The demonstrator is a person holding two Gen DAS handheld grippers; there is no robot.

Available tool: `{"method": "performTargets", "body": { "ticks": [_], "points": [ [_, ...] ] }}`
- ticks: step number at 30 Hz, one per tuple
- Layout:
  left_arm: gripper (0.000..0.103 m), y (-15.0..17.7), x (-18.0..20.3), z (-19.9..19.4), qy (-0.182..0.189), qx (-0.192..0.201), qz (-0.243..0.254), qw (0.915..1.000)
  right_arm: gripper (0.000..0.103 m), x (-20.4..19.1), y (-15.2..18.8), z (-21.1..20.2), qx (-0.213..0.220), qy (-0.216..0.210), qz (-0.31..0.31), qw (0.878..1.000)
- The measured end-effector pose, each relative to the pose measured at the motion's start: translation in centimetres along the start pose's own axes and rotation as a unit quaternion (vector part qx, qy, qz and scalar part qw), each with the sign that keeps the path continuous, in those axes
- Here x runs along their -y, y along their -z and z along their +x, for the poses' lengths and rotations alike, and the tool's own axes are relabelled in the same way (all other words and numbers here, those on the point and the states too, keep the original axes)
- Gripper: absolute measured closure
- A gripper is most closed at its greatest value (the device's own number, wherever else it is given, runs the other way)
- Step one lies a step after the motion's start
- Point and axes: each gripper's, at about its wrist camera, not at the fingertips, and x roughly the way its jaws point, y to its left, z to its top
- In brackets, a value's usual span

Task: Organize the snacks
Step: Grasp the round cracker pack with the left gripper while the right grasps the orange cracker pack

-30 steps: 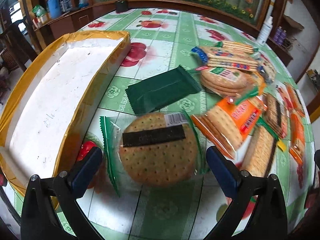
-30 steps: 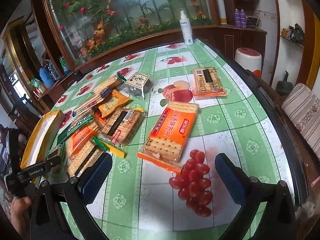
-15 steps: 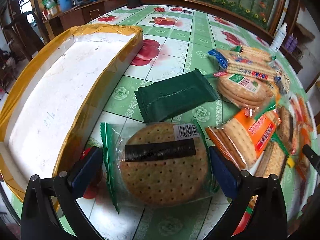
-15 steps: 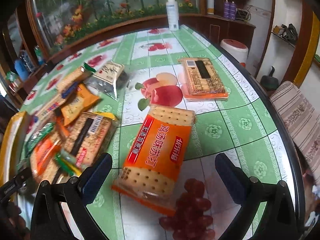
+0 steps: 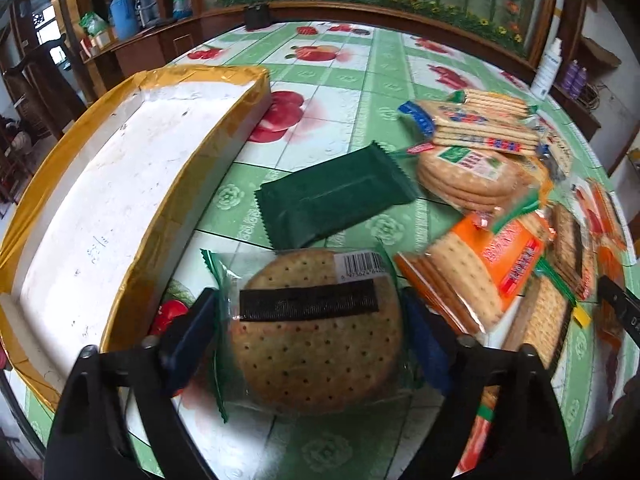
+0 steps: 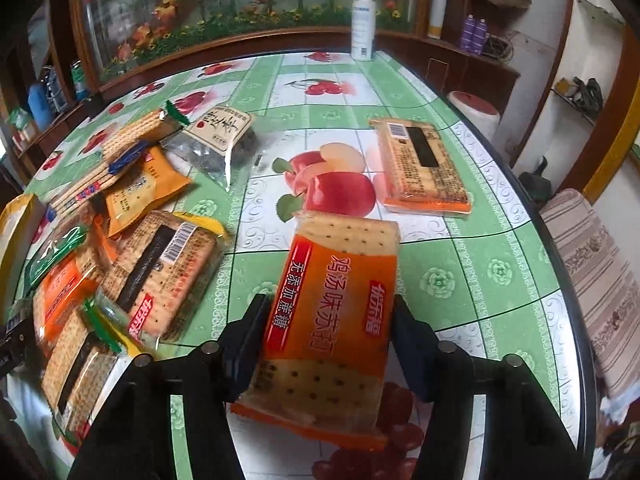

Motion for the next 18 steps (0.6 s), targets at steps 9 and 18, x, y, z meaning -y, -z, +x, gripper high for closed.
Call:
{"method": "performTargets", "body": {
  "ticks": [9,18],
  "points": [
    [0.026,1.0,-0.7,-2.1,0.054,0.02,0.001,0.9983,0.047,2.1,1.3,-2.5,0.022,-0.049,0.023,0.998],
    [0.026,0.9,-1.3,-5.3,0.054,0.059,0.006,0.9968,0.048,1.9,1.8,-5.8,0.044,-0.108,0.036,0.993]
  ]
}}
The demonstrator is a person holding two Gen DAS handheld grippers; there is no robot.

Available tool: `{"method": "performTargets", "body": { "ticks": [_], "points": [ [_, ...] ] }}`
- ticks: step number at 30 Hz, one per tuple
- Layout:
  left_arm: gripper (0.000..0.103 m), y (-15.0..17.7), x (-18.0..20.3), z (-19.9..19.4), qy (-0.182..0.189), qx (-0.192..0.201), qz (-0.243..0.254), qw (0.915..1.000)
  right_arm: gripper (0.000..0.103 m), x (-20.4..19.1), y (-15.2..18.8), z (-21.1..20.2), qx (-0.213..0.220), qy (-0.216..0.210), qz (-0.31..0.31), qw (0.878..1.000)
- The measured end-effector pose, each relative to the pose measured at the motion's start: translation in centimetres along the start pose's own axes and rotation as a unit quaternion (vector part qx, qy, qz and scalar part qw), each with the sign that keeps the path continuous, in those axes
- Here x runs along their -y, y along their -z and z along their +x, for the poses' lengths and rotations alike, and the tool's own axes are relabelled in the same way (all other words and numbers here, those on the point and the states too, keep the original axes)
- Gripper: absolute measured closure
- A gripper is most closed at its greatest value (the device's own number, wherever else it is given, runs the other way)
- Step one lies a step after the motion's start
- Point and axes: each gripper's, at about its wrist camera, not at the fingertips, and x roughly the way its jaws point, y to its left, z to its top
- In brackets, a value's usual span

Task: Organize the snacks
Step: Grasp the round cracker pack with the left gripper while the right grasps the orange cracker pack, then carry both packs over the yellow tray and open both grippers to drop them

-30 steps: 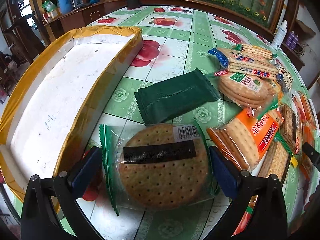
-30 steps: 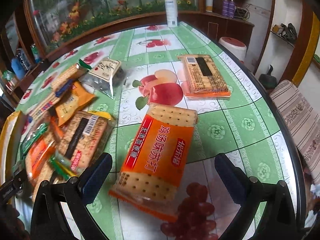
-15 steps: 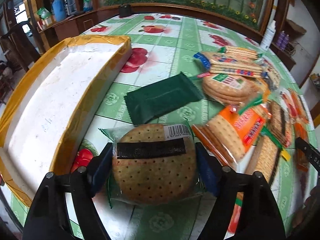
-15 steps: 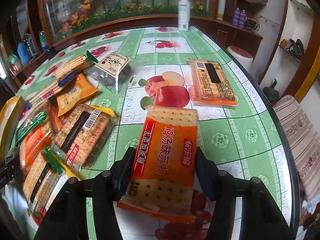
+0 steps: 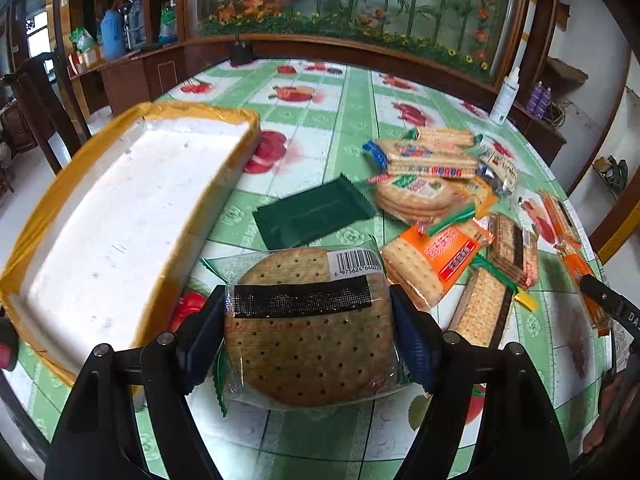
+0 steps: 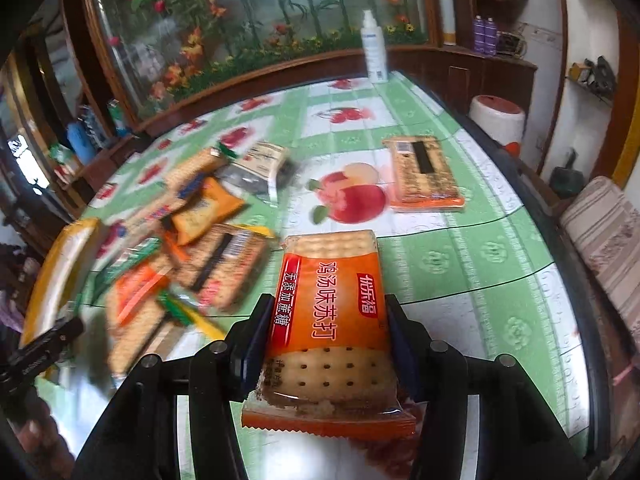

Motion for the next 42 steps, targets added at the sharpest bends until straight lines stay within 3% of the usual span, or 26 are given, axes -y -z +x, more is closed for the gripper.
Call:
{"method": "performTargets", "body": {
  "ticks": [9,21,26,42],
  "points": [
    [0.025,-0.7,-2.2,-2.0,-0.021,0.027,-0.018,0.9992,0.048,-5.0,-0.6,-2.2,0.016,-0.096,-0.021,0.995],
    [0.025,-0.9,-8.4,-3.3,-0.069,0.051,-0.067,0.994,0.048,-12.6,-0.5,-1.4,0.0,-0.169,-0.065,0.983],
    [0.025,-0.9,-11.4,-3.2,-0.086,0.052,-0.089,0.9909,0.049,-16.2,-0.6,-0.1,-0.024,-0.23,-0.072,0.97],
    [0.025,-0.8,-18.5,-1.0,-0.129,0.039,-0.129,0.9825,0.049,-31.0,0.4,4.3,-0.067,-0.299,-0.165,0.938]
  ]
}}
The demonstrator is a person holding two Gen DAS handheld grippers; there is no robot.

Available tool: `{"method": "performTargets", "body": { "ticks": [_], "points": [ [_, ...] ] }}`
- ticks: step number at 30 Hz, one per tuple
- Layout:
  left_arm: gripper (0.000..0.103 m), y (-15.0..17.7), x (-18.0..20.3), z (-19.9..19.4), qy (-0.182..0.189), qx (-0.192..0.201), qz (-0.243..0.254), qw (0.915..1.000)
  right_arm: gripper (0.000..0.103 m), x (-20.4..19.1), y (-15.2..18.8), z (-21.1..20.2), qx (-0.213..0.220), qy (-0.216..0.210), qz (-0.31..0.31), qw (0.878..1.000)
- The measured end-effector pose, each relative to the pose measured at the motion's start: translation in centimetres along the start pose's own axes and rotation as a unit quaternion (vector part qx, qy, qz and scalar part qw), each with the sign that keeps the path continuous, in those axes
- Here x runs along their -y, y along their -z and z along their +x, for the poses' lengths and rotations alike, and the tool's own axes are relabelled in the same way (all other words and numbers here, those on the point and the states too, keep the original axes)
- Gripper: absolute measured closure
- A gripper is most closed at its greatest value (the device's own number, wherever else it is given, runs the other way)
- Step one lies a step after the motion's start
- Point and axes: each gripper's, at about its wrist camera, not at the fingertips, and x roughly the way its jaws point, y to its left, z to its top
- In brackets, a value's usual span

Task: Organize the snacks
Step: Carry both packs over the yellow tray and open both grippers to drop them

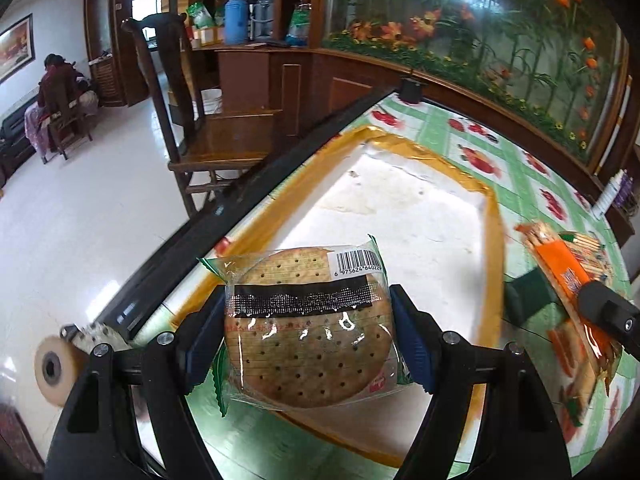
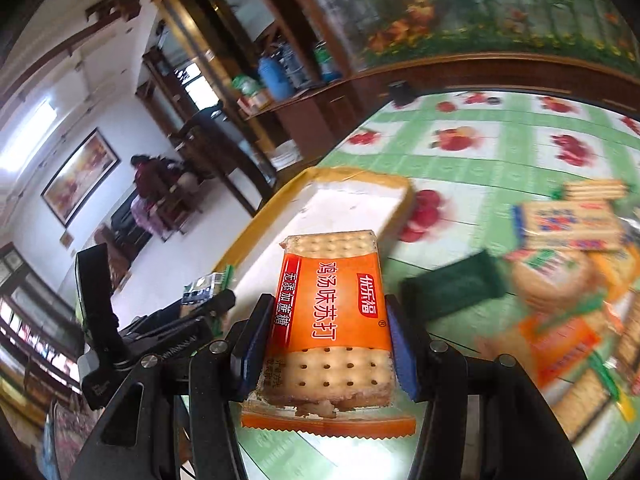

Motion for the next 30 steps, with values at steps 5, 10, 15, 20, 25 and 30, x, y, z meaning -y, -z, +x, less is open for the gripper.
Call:
{"method": "performTargets", "body": {
  "ticks": [5,10,15,20,25,30],
  "points": [
    [0.025,-0.4,-0.4,0.2,0.001,0.003,0.006,1.0,0.049,-2.2,-1.0,4.0,-0.013,-0.012,-0.013,1.0],
    [0.025,-1.0,-0.2,-0.2,0.027,0.015,0.012,0.9994,0.049,-2.3,-1.4,7.2,-0.025,-0.016,-0.005,1.0],
    [0.025,-1.4,0.4,1.5,0.016,0.005,0.029,0.9994,0.049,-1.7,-1.9,9.3,-0.029,-0.017,0.011,0.999],
    [0.023,-1.4,0.4,2.6,0.009,-0.016,0.032,0.9993,0.049,-1.5,-2.1,10.6,-0.039,-0.004,0.006,0.999],
    [0.02,-1.2,0.1,2.2,0.007,-0.023,0.027,0.9993,0.043,-0.8,-2.1,10.6,-0.04,-0.007,0.014,0.999],
    [0.02,-0.9,0.4,1.2,0.0,-0.007,0.029,0.9995,0.034,-0.5,-2.3,6.8,-0.001,-0.001,0.015,1.0]
  ]
}}
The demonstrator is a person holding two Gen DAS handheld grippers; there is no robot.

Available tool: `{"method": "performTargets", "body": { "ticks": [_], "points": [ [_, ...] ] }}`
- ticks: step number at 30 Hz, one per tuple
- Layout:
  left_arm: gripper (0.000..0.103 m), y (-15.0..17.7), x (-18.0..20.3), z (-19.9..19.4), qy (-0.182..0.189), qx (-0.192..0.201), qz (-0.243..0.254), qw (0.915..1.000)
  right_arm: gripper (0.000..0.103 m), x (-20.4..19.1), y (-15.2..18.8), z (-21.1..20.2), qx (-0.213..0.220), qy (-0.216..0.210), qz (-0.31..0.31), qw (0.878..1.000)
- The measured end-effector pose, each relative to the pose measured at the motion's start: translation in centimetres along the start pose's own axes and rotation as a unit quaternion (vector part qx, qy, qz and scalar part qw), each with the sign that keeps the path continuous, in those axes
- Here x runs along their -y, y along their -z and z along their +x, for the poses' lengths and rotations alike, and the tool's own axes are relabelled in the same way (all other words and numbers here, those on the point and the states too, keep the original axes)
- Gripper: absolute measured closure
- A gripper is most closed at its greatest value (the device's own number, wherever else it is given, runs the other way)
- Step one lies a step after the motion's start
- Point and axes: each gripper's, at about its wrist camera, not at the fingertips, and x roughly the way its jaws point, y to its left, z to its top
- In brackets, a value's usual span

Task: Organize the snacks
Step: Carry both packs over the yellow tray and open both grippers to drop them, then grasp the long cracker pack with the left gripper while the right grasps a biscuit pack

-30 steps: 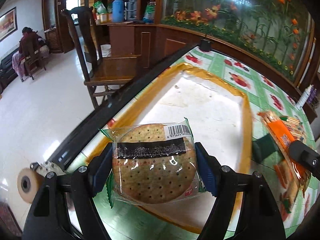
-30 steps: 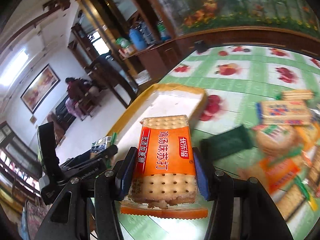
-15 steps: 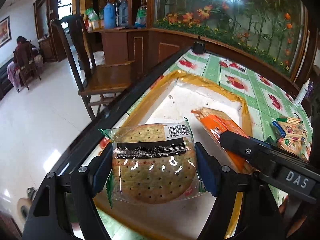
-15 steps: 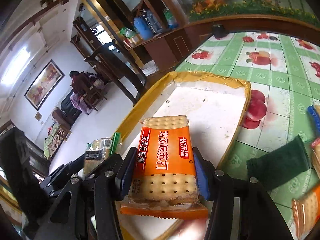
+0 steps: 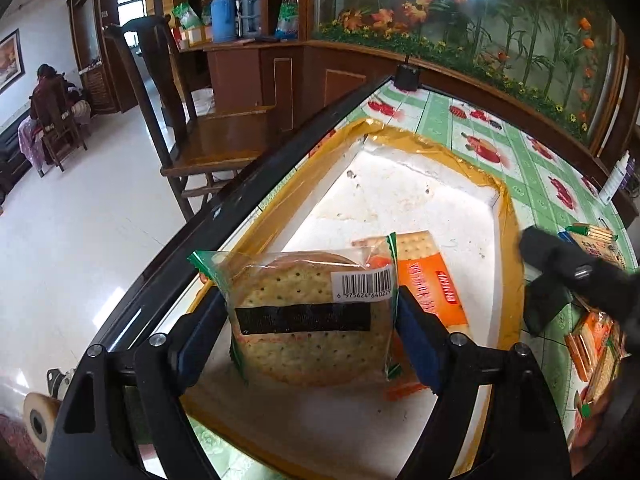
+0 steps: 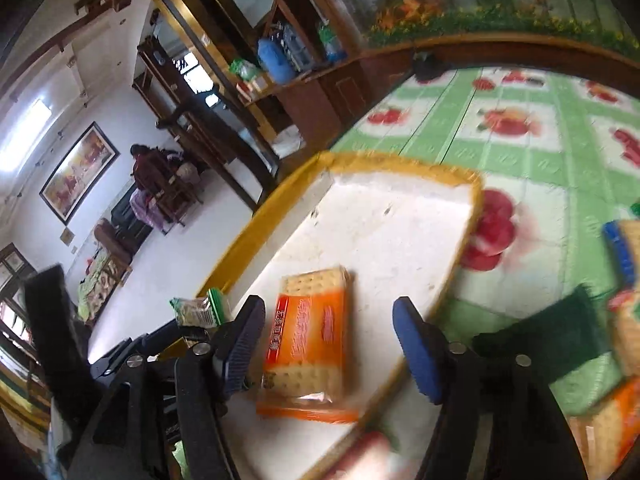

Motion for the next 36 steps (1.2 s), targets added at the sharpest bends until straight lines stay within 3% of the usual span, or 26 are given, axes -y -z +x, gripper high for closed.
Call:
{"method": "performTargets", "body": {
  "ticks": [8,19,25,36],
  "points": [
    [0.02,0.0,2.0,-2.4,-0.005,0.034,0.024,0.9991,0.027,1.8,0.5,-7.0,0.058,0.018,0.009,0.998],
    [0.02,-0.4,3.0,-4.9,-0.024,0.073,0.017,0.9969,0.021,6.0,3.0,-13.9,0.092,0.047,0.037,0.994],
    [0.02,0.0,5.0,-6.8,-0.002,0.095,0.026,0.9951,0.019,9.8,5.0,-16.9,0.102,0.074,0.074,0.989],
    [0.02,1.8,11.6,-7.1,0.058,0.07,0.089,0.9919,0.019,14.8,8.4,-20.0,0.103,0.118,0.123,0.98]
  ]
}}
